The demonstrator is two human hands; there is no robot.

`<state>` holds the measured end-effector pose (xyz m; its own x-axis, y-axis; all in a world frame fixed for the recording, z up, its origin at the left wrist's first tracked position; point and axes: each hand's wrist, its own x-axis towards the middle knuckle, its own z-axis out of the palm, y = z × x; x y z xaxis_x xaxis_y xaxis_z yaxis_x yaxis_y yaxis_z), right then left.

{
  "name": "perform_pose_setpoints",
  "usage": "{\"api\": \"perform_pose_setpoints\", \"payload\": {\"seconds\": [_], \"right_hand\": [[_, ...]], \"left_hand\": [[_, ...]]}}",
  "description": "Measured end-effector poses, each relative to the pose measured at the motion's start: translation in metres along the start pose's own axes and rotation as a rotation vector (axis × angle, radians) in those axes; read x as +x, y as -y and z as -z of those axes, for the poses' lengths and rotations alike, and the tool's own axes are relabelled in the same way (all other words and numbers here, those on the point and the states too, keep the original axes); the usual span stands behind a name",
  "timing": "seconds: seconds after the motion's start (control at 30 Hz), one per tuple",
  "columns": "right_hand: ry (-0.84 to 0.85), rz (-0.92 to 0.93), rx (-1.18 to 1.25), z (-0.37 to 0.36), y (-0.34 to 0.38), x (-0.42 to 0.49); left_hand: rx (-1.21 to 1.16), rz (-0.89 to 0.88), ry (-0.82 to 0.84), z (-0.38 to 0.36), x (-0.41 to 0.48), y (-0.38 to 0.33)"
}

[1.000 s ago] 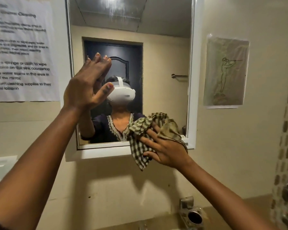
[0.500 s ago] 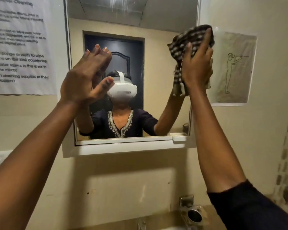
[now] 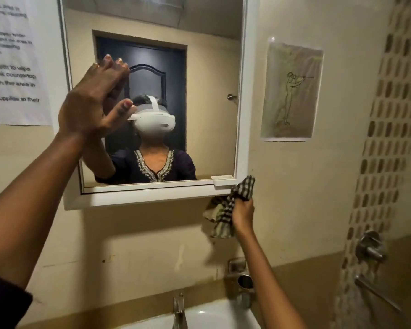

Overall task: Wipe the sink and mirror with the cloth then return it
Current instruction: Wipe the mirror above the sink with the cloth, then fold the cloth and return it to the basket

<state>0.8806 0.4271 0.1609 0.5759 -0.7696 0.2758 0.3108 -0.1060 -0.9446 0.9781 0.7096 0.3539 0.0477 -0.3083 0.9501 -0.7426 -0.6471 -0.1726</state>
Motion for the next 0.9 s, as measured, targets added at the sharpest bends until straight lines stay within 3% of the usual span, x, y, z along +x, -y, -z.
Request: {"api": "perform_pose_setpoints", "payload": {"seconds": [0.1, 0.2, 0.33, 0.4, 0.47, 0.57, 0.6, 0.8, 0.9], "right_hand": [[-0.090, -0.043, 0.205, -0.024, 0.010, -0.027], [-0.106, -0.045, 0.142, -0.041, 0.015, -0.051], [0.321, 0.024, -0.058, -0.050, -0.002, -0.103], [0.412, 0.064, -0.174, -0.048, -0.011, -0.121], [0.362, 0.108, -0.236, -0.040, -0.011, -0.131], [0.330, 0.233, -0.239, -0.018, -0.010, -0.141], [0.352, 0.262, -0.237, -0.009, -0.009, -0.146], [0.461, 0.376, -0.394, 0.052, -0.010, -0.163], [0.422, 0.404, -0.562, 0.100, -0.015, -0.163]], "left_hand": [[-0.010, 0.002, 0.021, 0.001, 0.000, 0.001], [-0.113, 0.023, 0.051, 0.007, 0.002, -0.002], [-0.239, 0.109, 0.090, 0.015, -0.012, -0.034], [-0.327, 0.160, 0.072, 0.011, -0.042, -0.066], [-0.565, 0.310, 0.197, 0.010, -0.089, -0.110], [-0.757, 0.530, 0.634, 0.008, -0.153, -0.164], [-0.781, 0.549, 0.710, 0.005, -0.166, -0.173], [-1.113, 0.518, 0.810, -0.005, -0.185, -0.198], [-1.196, 0.468, 0.905, -0.007, -0.185, -0.225]]}}
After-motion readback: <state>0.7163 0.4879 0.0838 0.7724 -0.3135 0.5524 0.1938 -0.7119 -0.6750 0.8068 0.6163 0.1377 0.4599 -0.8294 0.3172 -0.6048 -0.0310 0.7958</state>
